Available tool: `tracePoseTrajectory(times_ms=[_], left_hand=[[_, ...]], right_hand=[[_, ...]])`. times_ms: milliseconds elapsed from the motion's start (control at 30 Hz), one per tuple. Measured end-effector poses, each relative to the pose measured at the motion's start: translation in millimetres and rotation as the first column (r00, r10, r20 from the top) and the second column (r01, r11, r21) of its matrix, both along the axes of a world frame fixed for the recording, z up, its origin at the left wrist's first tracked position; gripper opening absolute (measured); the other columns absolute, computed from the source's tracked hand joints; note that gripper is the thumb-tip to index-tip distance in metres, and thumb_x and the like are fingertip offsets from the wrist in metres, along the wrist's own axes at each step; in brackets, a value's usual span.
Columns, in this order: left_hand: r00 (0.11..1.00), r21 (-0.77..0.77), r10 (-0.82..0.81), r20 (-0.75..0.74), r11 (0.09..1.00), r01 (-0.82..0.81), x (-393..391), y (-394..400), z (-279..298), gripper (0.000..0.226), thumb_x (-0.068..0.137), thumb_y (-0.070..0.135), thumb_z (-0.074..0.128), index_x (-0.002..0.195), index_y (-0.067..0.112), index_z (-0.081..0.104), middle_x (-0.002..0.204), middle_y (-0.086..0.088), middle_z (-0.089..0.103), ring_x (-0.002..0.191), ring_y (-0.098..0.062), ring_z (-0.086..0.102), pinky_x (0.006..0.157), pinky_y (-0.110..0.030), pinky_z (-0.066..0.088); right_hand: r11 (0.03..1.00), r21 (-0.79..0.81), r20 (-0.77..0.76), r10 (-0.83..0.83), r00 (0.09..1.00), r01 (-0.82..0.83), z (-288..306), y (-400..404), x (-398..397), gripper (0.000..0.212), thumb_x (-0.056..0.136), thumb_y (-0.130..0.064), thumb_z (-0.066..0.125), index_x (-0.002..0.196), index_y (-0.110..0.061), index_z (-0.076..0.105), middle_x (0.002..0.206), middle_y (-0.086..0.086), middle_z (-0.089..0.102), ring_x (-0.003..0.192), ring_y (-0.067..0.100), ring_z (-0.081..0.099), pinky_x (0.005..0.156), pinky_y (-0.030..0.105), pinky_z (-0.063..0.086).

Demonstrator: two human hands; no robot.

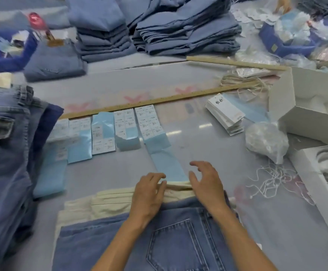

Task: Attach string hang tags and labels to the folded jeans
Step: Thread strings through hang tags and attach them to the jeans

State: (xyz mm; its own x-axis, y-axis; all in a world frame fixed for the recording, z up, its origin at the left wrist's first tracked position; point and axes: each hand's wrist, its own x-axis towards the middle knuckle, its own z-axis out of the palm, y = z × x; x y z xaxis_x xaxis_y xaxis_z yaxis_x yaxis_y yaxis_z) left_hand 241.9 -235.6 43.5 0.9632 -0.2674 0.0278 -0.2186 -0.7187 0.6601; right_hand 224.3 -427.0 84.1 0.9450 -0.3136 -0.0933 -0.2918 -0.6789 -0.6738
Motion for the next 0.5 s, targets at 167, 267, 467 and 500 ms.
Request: tracePoseTrajectory(times_ms=[167, 267, 467, 500], left_hand=[[0.969, -0.087, -0.239, 0.061, 0.966, 0.243, -32, -22, 5, 0.024, 0.097, 0.037, 0.056, 0.112, 0.022, 0.069, 0.11, 0.005, 0.065, 0.099, -0.019, 0.059, 0.084, -0.033, 0.047], [0.883, 0.047, -0.466, -0.055, 0.882, 0.469, -51, -57, 11, 0.028, 0.096, 0.039, 0.063, 0.113, 0.019, 0.07, 0.125, 0.0, 0.06, 0.112, -0.025, 0.054, 0.09, -0.04, 0.046], [0.672, -0.331, -0.633, -0.383, 0.774, 0.54, -61, -50, 50, 0.017, 0.098, 0.029, 0.063, 0.086, 0.029, 0.051, 0.08, 0.009, 0.059, 0.072, -0.017, 0.055, 0.065, -0.043, 0.047], [0.564, -0.388, -0.689, -0.456, 0.724, 0.571, -61, -38, 56, 0.018, 0.099, 0.037, 0.061, 0.085, 0.03, 0.051, 0.075, 0.011, 0.057, 0.067, -0.014, 0.052, 0.062, -0.037, 0.045]], right_hand=[[0.98, 0.043, -0.037, -0.194, 0.98, 0.196, 1, -51, -46, 0.026, 0.096, -0.026, 0.062, 0.118, -0.039, 0.059, 0.112, -0.019, 0.059, 0.095, -0.001, 0.06, 0.081, 0.027, 0.053], [0.976, -0.009, -0.132, -0.219, 0.967, 0.219, 0, -59, -117, 0.026, 0.093, -0.039, 0.063, 0.115, -0.047, 0.053, 0.109, -0.019, 0.059, 0.095, -0.001, 0.059, 0.076, 0.022, 0.049], [0.981, -0.072, -0.199, -0.192, 0.961, 0.181, 7, -30, -224, 0.056, 0.092, -0.029, 0.072, 0.142, -0.031, 0.047, 0.131, -0.016, 0.049, 0.122, 0.012, 0.049, 0.1, 0.033, 0.047], [0.977, -0.083, -0.109, -0.206, 0.972, 0.197, 11, -25, -233, 0.049, 0.091, -0.017, 0.072, 0.136, -0.026, 0.055, 0.127, -0.014, 0.055, 0.117, 0.017, 0.055, 0.097, 0.036, 0.049]])
